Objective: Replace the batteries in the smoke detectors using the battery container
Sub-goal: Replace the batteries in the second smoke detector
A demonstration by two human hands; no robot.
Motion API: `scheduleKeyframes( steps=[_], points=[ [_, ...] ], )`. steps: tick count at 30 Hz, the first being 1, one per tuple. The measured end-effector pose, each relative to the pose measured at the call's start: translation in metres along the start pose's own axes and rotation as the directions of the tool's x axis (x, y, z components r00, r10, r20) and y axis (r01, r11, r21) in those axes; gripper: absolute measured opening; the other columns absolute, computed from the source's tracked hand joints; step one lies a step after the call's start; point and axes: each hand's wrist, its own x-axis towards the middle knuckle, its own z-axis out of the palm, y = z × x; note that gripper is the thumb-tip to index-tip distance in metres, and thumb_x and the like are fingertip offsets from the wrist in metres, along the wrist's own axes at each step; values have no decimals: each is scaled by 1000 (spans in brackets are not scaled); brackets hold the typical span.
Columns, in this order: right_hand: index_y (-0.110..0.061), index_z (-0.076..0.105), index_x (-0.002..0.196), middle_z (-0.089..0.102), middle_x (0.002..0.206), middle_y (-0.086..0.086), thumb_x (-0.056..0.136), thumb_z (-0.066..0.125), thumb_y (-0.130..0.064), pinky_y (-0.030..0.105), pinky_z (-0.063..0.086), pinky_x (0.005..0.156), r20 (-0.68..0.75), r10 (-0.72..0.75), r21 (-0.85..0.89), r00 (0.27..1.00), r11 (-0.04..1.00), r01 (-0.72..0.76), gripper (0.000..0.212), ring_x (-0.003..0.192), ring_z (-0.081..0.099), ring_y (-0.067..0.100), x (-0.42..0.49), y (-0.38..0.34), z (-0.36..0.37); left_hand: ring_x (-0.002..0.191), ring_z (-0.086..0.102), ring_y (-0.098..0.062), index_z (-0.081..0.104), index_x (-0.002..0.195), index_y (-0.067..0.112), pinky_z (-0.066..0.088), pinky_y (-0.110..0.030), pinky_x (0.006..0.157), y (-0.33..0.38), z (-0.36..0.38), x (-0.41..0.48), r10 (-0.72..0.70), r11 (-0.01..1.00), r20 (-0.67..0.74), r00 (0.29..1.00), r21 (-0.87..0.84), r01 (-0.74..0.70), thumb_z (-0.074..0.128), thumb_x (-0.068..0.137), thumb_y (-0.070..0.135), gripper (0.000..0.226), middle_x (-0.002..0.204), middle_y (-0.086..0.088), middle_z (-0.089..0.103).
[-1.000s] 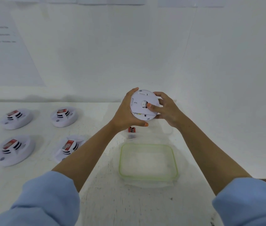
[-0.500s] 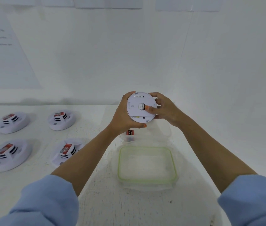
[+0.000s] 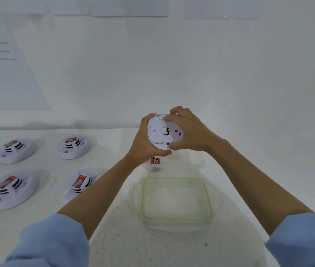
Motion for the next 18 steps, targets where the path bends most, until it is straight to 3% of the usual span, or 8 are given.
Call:
scheduleKeyframes(
  steps=[6,9,18],
  points=[
    [-9,49,121,47,112,3,66,78,-27,22,36,78,60,-37,-3,997,999,37,65,99,44,17,6,-5,-6,107,49,11,32,127,20,41,-6,84,0,0,0,-1,1000,16,1000,24,0,77,41,33,98,121,19,44],
    [-8,51,116,49,109,5,61,80,-27,25,40,80,74,-33,-53,997,998,37,65,97,47,20,9,-6,-5,106,50,10,33,121,31,43,-8,84,0,-1,-1,-9,1000,30,1000,8,9,78,40,32,93,121,16,45],
    [-6,52,112,51,105,5,55,82,-29,30,42,81,94,-59,-119,994,990,70,68,93,49,21,12,-4,-2,104,52,7,32,124,29,48,-11,81,-3,-4,-1,-49,998,80,996,-23,50,81,39,29,98,119,16,48]
  ],
)
